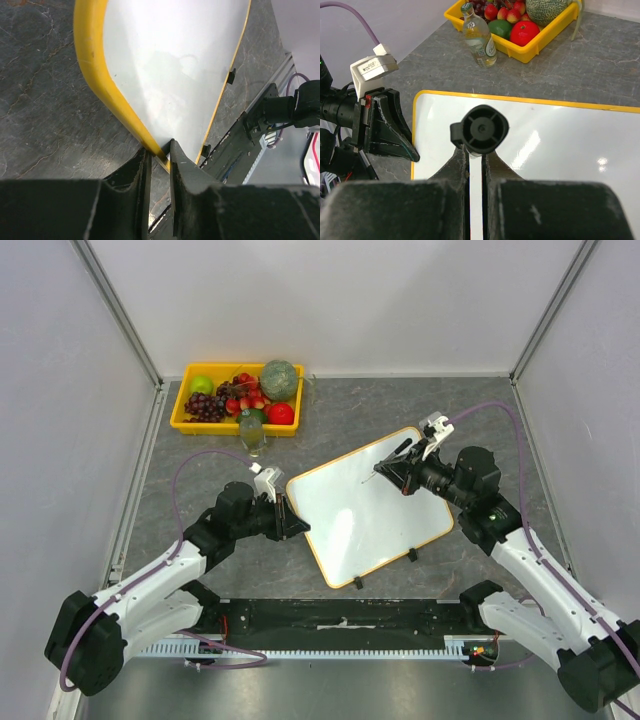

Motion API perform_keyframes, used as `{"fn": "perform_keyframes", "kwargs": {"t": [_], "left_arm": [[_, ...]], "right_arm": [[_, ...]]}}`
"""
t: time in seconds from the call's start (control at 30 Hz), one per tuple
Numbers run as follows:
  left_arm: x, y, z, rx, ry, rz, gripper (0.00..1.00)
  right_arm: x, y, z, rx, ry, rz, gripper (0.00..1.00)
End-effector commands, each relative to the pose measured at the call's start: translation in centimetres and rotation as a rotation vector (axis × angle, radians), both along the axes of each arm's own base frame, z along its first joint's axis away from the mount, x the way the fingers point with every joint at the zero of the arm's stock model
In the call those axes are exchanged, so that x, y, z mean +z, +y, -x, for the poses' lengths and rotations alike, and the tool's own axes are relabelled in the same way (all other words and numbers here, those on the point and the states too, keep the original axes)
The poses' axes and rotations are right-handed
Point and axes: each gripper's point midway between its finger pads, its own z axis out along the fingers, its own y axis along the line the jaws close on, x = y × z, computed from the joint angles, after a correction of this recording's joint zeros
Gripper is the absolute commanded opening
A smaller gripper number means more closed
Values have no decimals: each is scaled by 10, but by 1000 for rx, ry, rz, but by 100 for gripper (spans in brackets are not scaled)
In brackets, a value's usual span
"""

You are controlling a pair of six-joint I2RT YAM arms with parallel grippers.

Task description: Write a sentence on the whiteboard

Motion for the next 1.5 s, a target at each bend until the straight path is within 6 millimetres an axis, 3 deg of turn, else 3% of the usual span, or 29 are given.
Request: {"fn": "perform_keyframes", "kwargs": {"t": [0.0,1.17,1.47], "left_arm": [[-14,18,-9,41,-39,-113,24],[-11,18,-8,32,-43,-110,25],[-16,19,-8,35,-32,-124,22]], "right_arm": [[10,3,-4,2,-36,-21,0],[5,5,-1,25,-56,-16,0],[18,31,0,58,-103,-28,0]]}}
